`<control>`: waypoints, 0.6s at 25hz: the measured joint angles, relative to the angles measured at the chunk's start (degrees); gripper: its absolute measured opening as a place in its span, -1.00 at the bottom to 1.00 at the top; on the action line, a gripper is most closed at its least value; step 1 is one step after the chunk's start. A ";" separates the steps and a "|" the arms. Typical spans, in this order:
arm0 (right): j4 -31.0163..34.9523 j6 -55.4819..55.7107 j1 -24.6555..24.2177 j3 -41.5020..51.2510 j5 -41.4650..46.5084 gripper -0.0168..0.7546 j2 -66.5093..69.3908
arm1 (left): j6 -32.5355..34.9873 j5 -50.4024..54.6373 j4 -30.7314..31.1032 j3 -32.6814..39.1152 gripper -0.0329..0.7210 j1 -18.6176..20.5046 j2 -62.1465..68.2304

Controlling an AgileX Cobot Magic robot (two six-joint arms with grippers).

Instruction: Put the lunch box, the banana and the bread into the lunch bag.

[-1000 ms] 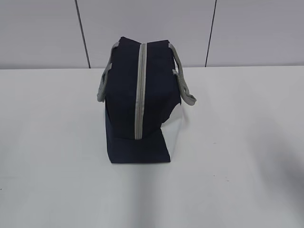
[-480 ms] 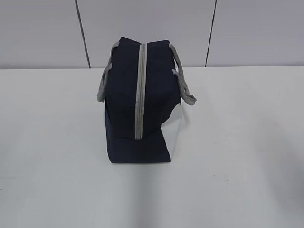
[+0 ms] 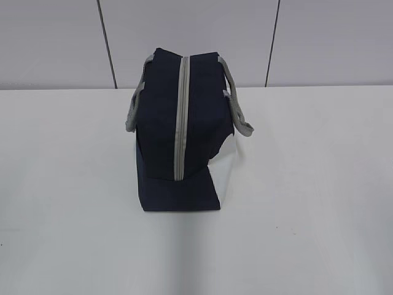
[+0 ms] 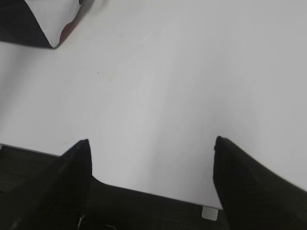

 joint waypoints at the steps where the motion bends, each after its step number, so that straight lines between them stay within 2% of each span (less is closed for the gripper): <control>1: 0.00 0.00 0.00 0.28 0.66 0.55 -1.24 | 0.00 0.00 0.00 0.00 -0.27 0.00 0.00; 15: 0.00 -0.14 0.00 5.58 -1.86 0.52 -8.44 | 0.00 0.00 0.00 0.00 -0.27 0.00 0.00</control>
